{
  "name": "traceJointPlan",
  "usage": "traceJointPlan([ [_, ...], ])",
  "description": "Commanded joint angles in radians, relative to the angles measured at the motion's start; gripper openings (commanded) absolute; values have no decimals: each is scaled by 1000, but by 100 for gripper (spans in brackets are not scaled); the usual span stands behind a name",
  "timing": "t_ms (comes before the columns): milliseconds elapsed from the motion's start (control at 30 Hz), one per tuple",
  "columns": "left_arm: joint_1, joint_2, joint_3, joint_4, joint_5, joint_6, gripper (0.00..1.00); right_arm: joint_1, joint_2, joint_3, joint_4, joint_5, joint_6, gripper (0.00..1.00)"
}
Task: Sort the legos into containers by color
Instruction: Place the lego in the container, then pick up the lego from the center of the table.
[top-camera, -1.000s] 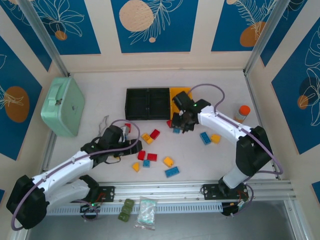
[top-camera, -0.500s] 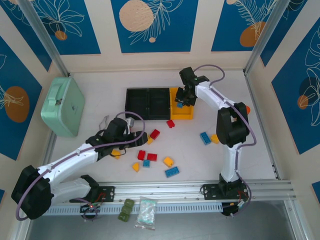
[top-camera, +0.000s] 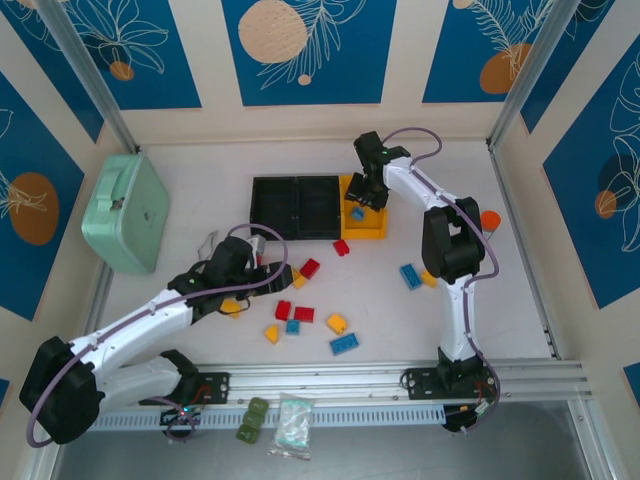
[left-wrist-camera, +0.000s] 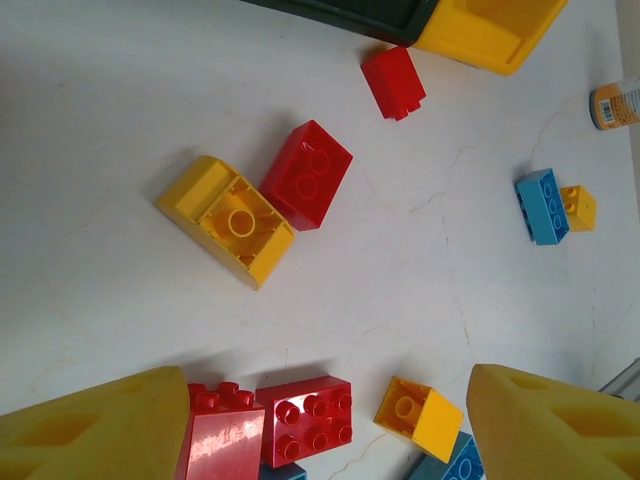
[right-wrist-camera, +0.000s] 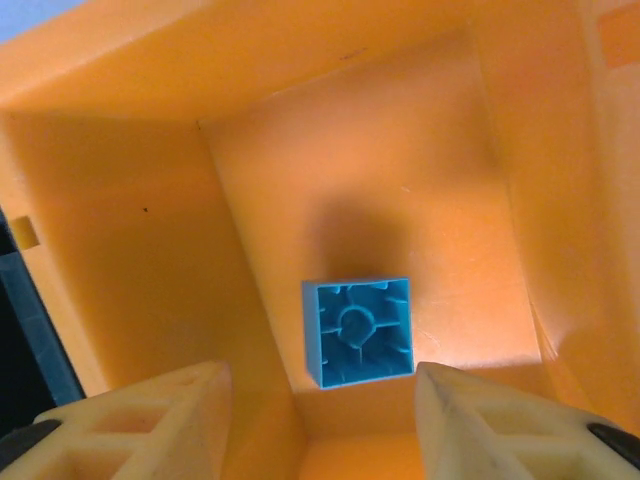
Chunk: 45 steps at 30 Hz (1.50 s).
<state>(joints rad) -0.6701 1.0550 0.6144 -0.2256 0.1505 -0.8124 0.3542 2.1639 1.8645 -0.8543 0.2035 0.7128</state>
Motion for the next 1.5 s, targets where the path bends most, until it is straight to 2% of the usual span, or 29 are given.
traceJointPlan([
  [0, -10, -19, 0, -32, -23, -8, 74, 11, -32, 24, -43, 20, -2, 52],
  [200, -11, -31, 27, -108, -51, 6, 74, 36, -253, -134, 14, 13, -32, 52],
  [333, -11, -31, 50, -193, -72, 16, 74, 56, -428, -318, 74, -17, -56, 52],
  [467, -11, -35, 58, -259, -94, 12, 73, 85, -598, -506, 130, -53, -69, 57],
  [767, -11, -16, 55, -280, -87, 10, 69, 147, -827, -782, 158, -73, -53, 61],
  [1000, -23, 20, 47, -273, -67, 17, 68, 174, -884, -902, 141, -21, -13, 64],
  [1200, -44, 38, 30, -273, -71, 12, 67, 226, -915, -988, 164, -43, 28, 64],
  [1333, -52, 34, 3, -257, -64, -1, 67, 293, -887, -1012, 207, -33, 37, 64],
  [1467, -55, 40, -16, -234, -57, -6, 67, 333, -823, -1008, 308, 34, -17, 65],
])
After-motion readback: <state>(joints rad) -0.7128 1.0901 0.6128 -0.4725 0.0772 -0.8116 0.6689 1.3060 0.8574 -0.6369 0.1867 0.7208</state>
